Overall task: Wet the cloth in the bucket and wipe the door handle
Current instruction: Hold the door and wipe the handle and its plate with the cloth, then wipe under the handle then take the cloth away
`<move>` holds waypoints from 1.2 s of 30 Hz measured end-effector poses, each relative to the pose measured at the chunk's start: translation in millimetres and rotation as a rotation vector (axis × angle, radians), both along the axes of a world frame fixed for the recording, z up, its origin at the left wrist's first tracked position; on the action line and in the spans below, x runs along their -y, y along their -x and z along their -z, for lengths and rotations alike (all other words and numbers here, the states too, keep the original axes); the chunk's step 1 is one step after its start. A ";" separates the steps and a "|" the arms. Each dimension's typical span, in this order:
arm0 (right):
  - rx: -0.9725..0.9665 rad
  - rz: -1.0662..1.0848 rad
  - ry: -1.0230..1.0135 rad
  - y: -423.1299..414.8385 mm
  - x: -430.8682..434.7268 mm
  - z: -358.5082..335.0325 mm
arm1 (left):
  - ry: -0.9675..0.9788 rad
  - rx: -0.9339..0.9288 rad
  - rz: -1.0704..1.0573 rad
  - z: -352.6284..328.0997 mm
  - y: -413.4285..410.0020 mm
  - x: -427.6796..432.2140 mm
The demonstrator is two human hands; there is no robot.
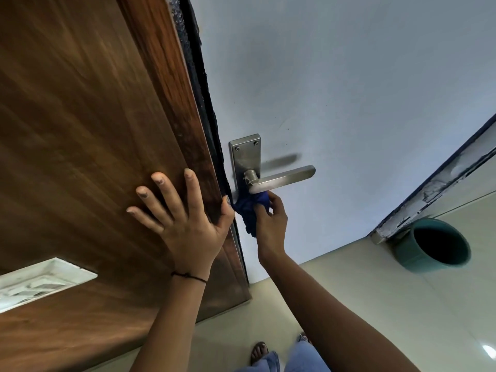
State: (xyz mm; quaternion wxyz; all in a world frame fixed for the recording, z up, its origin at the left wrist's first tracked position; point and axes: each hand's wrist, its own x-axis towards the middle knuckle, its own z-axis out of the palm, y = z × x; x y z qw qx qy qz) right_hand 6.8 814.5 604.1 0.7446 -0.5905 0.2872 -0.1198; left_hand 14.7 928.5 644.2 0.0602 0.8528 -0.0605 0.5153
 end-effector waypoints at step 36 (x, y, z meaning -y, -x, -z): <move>-0.100 0.386 -0.282 287.2 582.0 -2.2 | 0.972 -1.917 1.092 40.0 146.0 598.8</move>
